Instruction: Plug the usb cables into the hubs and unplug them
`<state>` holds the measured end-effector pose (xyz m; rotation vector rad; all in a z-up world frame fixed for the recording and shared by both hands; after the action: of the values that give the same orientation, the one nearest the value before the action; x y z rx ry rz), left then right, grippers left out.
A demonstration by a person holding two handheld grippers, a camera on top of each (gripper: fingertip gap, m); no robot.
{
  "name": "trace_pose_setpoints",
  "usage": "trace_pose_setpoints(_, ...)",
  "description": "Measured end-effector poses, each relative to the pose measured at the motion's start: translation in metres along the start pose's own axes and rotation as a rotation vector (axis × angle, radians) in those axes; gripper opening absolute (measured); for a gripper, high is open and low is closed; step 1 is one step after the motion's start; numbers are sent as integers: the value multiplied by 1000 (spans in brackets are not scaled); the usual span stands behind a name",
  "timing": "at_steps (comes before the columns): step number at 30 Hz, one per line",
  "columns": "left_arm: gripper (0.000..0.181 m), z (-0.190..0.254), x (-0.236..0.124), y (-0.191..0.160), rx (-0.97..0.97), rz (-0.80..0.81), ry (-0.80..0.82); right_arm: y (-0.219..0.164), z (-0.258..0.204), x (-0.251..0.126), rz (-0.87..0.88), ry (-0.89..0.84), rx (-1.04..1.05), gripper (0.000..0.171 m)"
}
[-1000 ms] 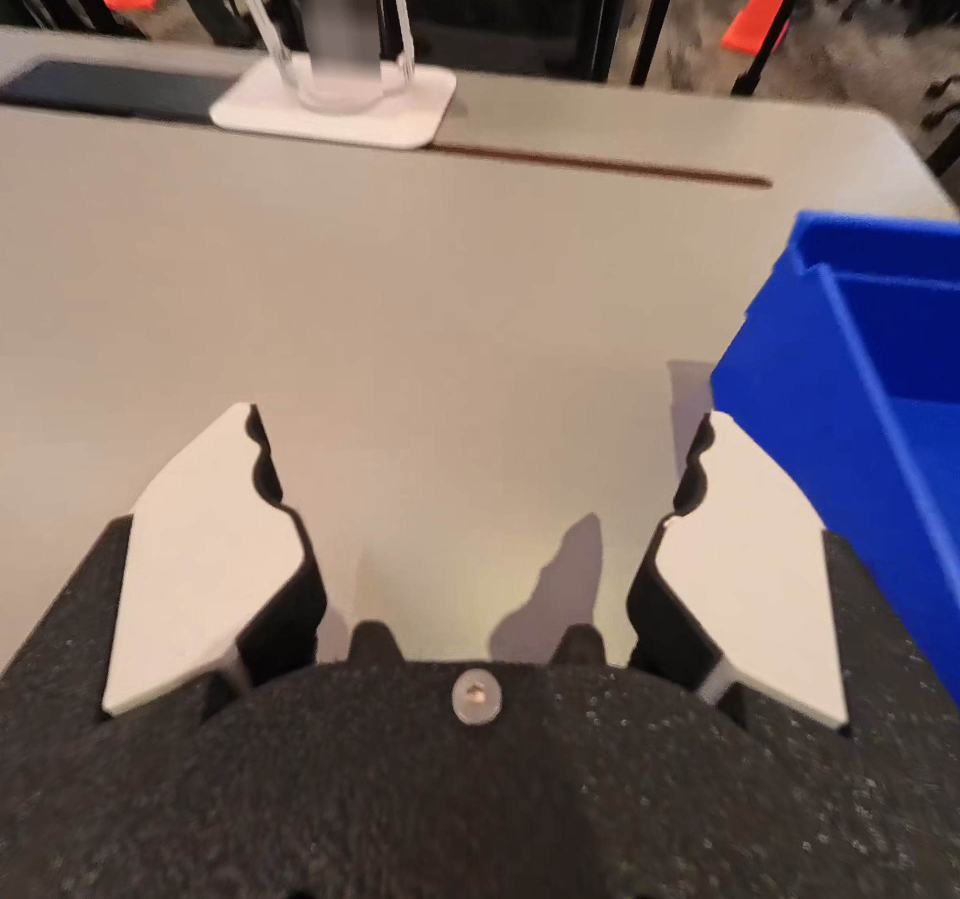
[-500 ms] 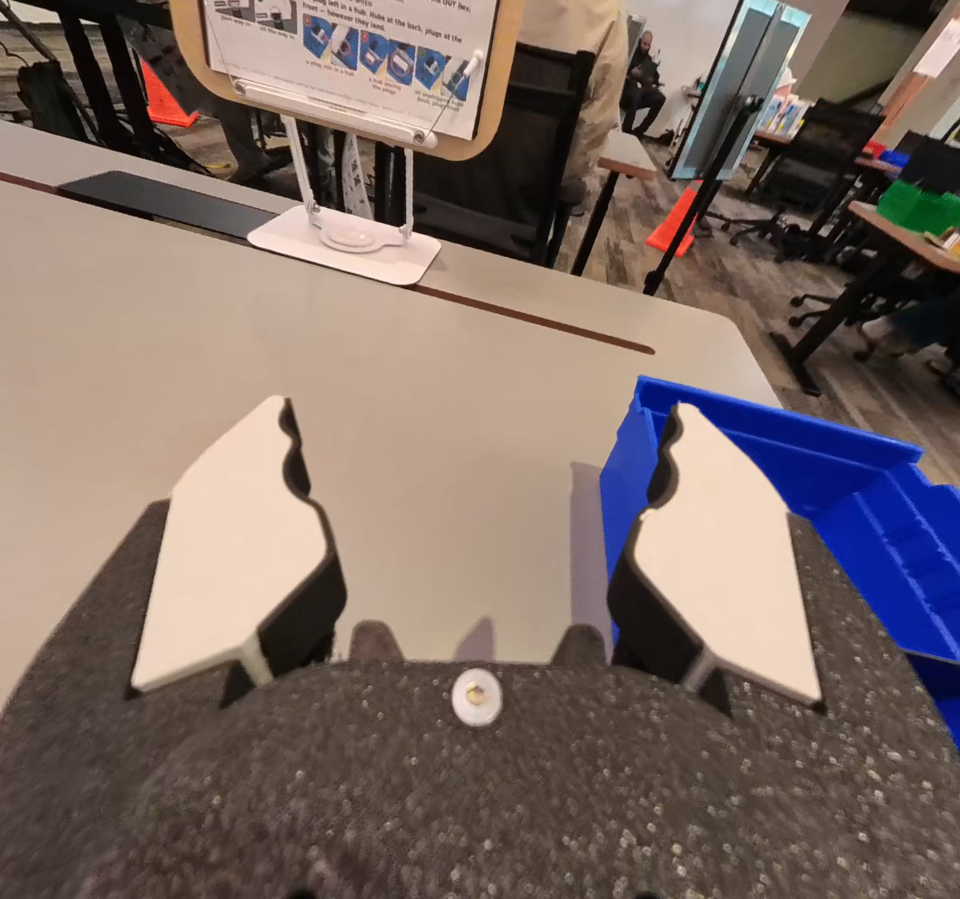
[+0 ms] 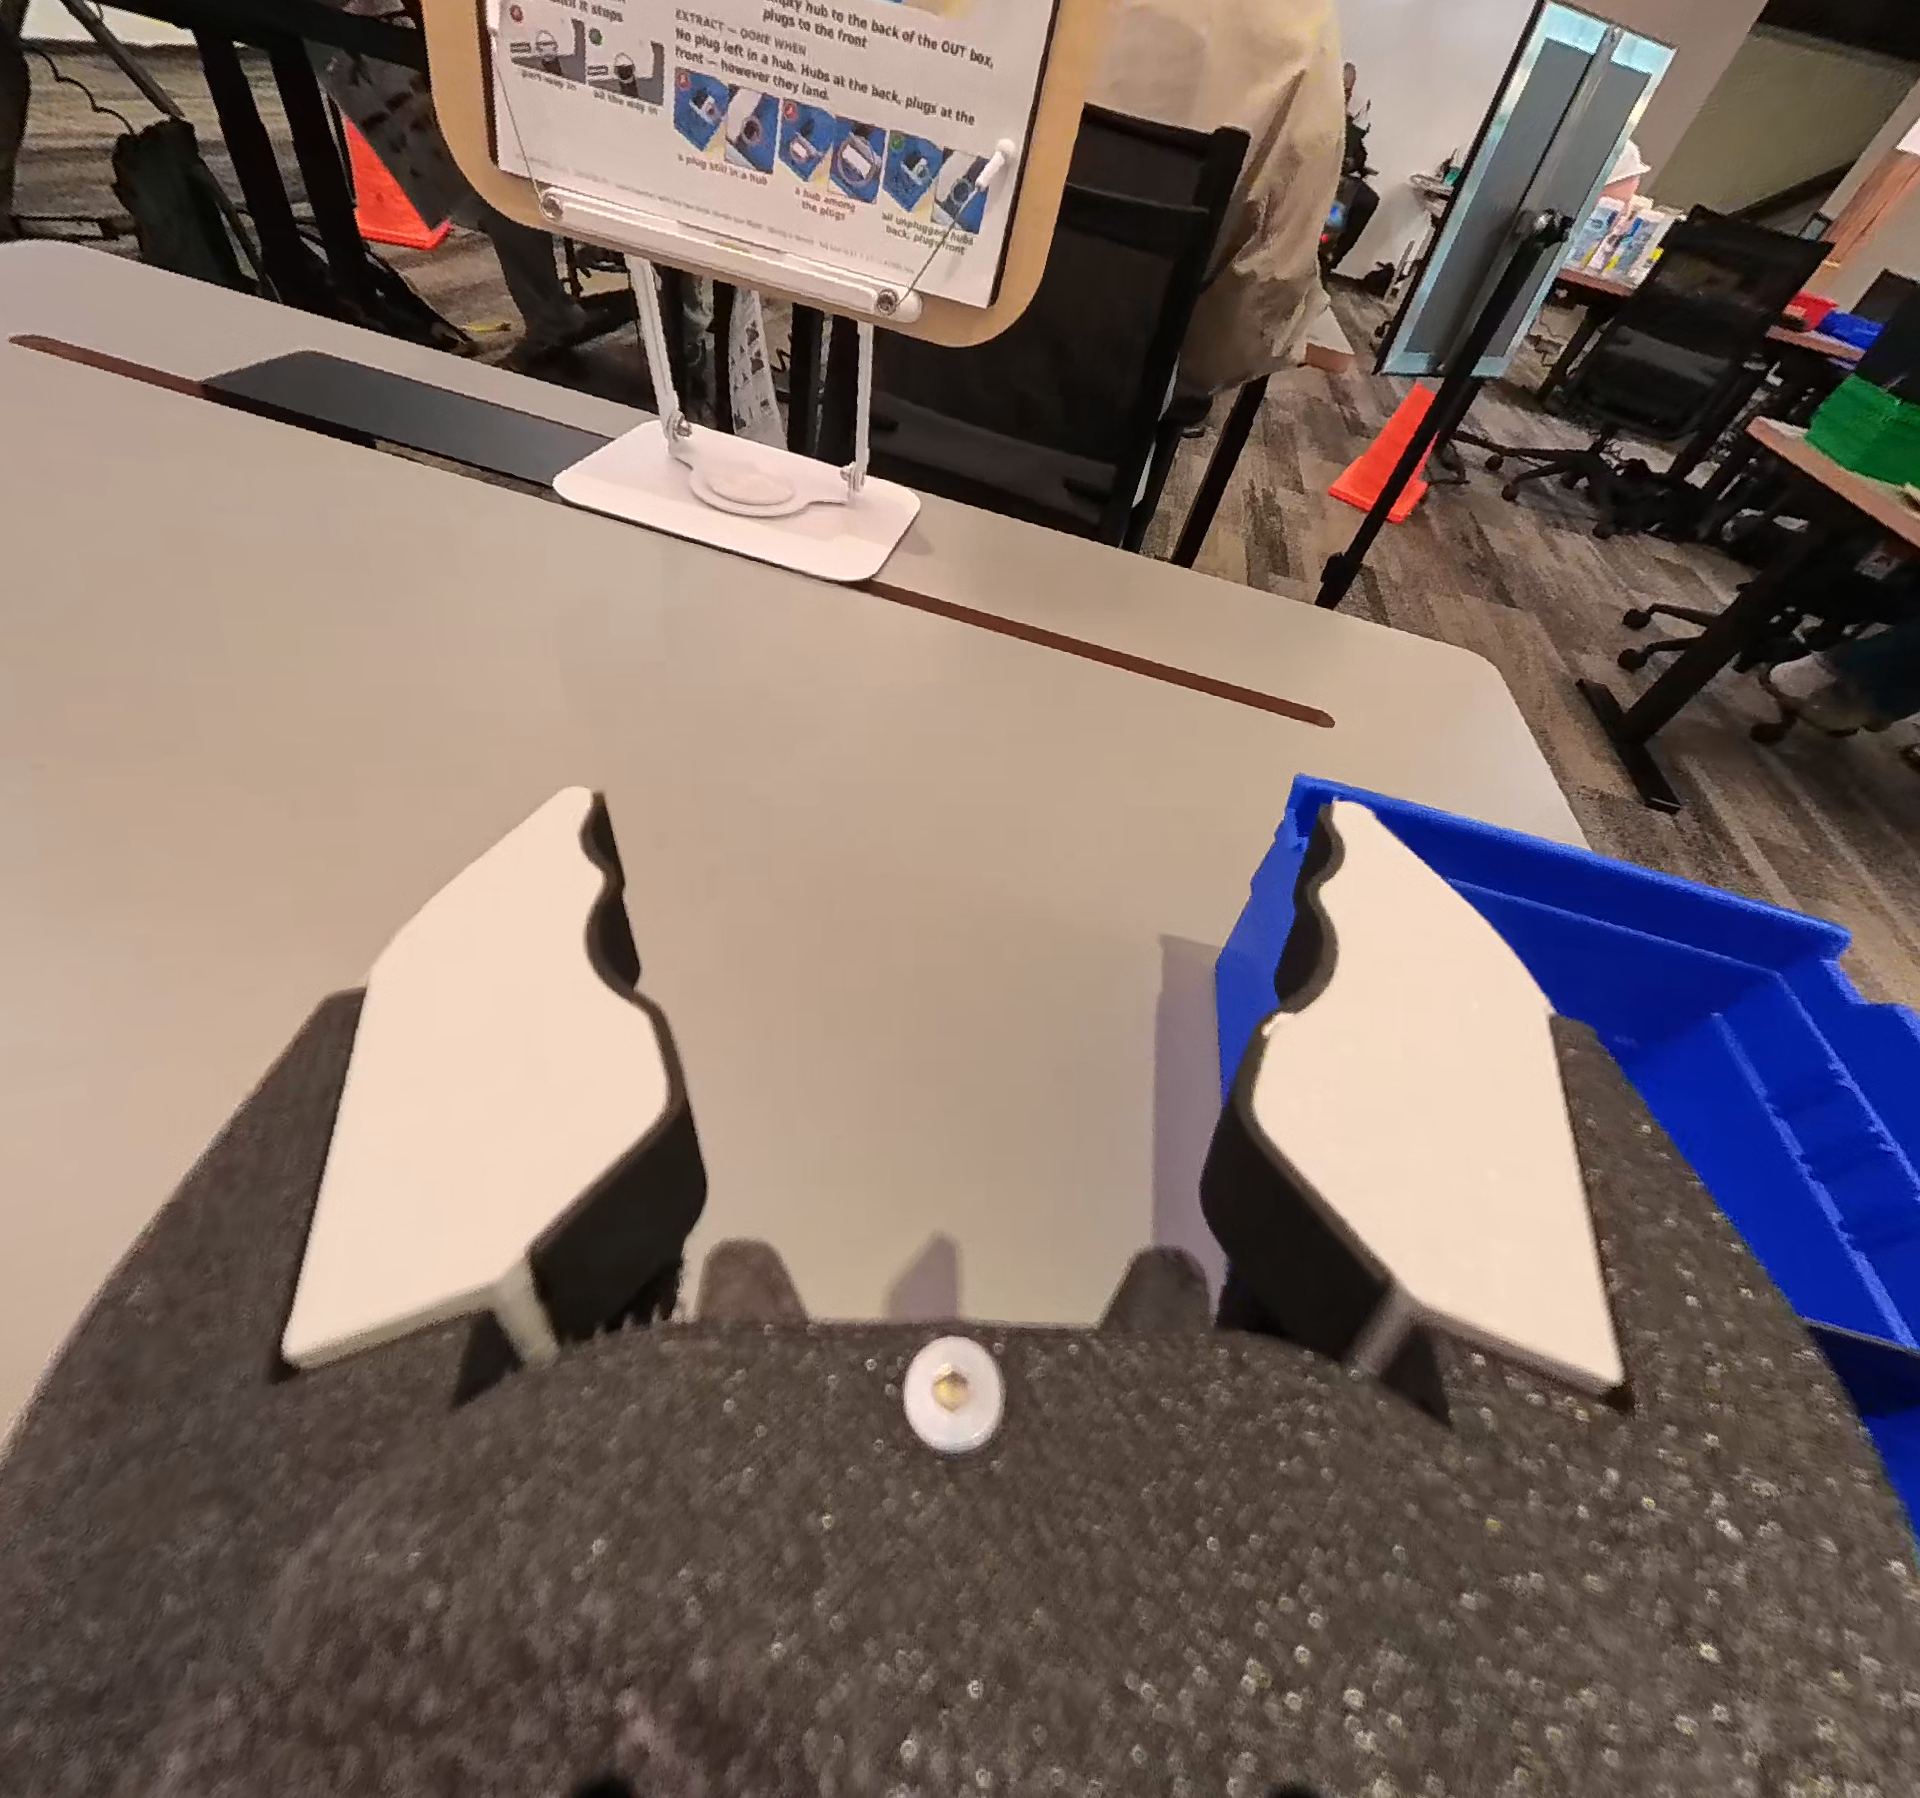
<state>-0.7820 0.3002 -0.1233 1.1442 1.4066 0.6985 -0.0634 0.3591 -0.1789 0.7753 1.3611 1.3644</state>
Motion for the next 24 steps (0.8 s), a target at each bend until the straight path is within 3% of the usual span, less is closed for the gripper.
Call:
trace_pose_setpoints(12, 77, -67, 24, -35, 148, -272, -147, 0, -5, -4, -36, 20, -28, 120)
trace_pose_setpoints(24, 66, -72, 67, -76, 316, -567, -342, 10, -8, -12, -52, 20, -62, 119)
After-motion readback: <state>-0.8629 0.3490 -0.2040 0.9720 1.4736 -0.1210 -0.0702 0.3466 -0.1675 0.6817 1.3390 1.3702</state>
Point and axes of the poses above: each gripper's, where its closed fingertips meet, x out along the fingers, y out of its top, z = x × y across the jaws, the point moved 8 cm from there along -x, back along the fingers, and after that the axes turned 2 degrees about x, right-handed, at the moved point
